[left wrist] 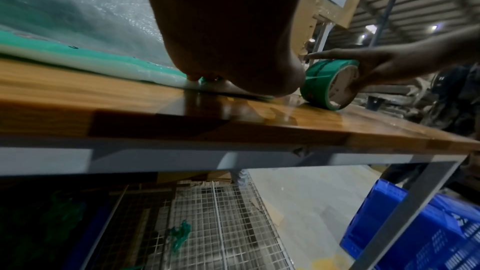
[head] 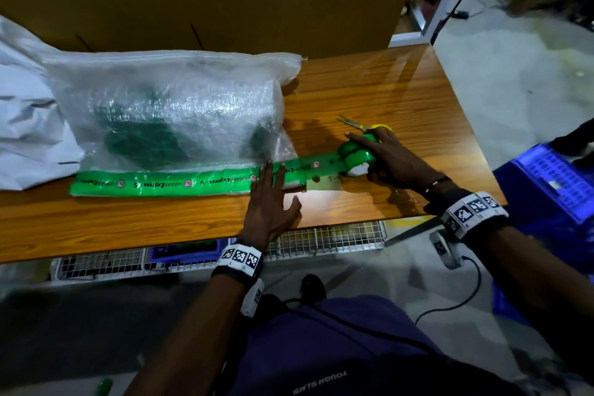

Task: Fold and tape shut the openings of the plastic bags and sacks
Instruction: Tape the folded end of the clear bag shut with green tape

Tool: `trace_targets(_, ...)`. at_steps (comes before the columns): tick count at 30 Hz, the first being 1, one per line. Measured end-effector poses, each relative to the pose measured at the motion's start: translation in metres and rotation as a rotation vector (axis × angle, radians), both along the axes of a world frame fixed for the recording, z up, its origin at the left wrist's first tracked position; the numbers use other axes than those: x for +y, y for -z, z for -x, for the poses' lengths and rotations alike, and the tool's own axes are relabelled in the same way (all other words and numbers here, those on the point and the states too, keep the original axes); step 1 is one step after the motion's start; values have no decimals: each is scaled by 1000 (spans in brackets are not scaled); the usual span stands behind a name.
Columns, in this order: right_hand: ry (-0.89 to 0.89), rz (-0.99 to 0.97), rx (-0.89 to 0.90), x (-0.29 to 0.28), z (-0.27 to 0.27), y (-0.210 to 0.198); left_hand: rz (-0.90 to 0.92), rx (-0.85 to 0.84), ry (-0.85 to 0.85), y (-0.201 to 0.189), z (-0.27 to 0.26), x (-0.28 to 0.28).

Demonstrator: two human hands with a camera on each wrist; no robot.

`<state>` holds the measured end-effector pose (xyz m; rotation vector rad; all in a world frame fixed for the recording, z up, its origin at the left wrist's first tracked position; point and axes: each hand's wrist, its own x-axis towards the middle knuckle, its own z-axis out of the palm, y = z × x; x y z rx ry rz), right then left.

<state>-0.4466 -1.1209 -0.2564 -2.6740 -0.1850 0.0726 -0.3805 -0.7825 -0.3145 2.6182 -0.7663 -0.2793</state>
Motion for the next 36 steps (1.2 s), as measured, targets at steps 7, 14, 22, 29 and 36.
trace_targets(7,64,-165,-16,-5,9,-2,25,-48,-46,-14,10,-15)
trace_targets(14,21,145,-84,8,0,-13,40,-16,-8,-9,6,-9)
trace_targets(22,31,249,-155,16,5,-9,52,41,-14,-14,4,-8)
trace_targets(29,56,157,-114,36,3,-18,104,40,-50,-17,10,-7)
trace_targets(36,47,-102,-255,59,11,-14,131,-3,-45,-26,9,-2)
